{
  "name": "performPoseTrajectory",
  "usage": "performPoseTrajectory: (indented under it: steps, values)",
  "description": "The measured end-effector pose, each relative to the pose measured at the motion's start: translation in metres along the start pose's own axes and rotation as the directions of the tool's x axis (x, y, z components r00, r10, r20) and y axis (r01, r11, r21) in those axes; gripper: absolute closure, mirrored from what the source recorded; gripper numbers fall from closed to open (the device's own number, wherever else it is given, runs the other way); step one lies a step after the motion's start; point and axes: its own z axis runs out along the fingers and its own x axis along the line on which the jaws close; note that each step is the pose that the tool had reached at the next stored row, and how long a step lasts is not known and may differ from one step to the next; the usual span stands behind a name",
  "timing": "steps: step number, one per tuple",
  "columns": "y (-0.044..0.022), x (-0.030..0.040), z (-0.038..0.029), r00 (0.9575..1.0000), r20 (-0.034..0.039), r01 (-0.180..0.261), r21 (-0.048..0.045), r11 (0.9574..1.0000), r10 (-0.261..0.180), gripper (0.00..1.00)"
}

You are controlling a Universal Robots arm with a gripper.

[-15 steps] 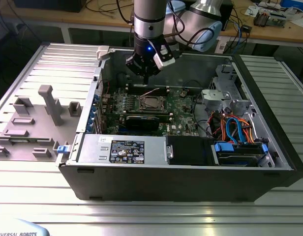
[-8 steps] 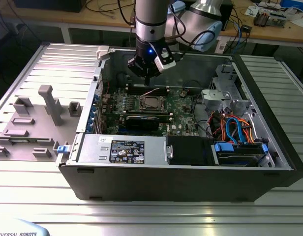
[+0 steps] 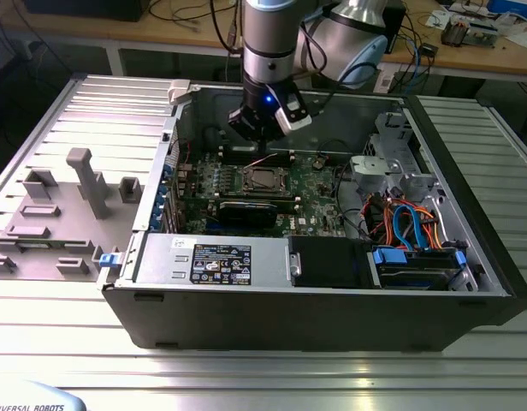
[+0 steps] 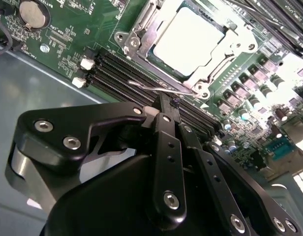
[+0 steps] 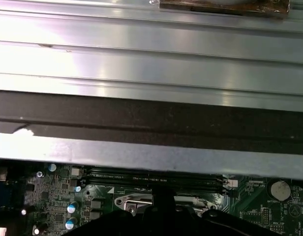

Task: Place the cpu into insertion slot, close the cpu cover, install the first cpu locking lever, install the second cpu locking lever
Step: 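Install the first cpu locking lever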

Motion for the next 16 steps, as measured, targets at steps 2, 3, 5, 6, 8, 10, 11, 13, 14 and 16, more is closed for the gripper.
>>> performPoseTrajectory:
  steps: [2,3,5,6,8,10,11,13,14,16]
  values:
    - [-0.0001,-0.0008,0.0008,1.0000,-0.0003,0.000,0.0042,1.0000,0.000,0.89]
    - [-0.0001,-0.0012,0.0011,1.0000,-0.0005,0.000,0.0090,1.0000,0.000,0.89]
    - [0.0001,-0.0023,0.0018,1.0000,-0.0012,0.000,0.0200,0.9998,0.000,0.89]
    - [0.0003,-0.0032,0.0021,1.0000,-0.0012,0.000,0.0212,0.9998,0.000,0.89]
    - [0.0006,-0.0051,0.0026,1.0000,-0.0012,0.000,0.0213,0.9998,0.000,0.89]
    - [0.0009,-0.0072,0.0035,1.0000,-0.0012,0.000,0.0218,0.9998,0.000,0.89]
    - [0.0010,-0.0077,0.0038,1.0000,-0.0013,0.000,0.0224,0.9997,0.000,0.89]
    - [0.0010,-0.0088,0.0045,1.0000,-0.0013,0.000,0.0230,0.9997,0.000,0.89]
    - [0.0010,-0.0094,0.0047,1.0000,-0.0013,0.000,0.0231,0.9997,0.000,0.89]
    - [0.0010,-0.0110,0.0054,1.0000,-0.0014,0.000,0.0234,0.9997,0.000,0.89]
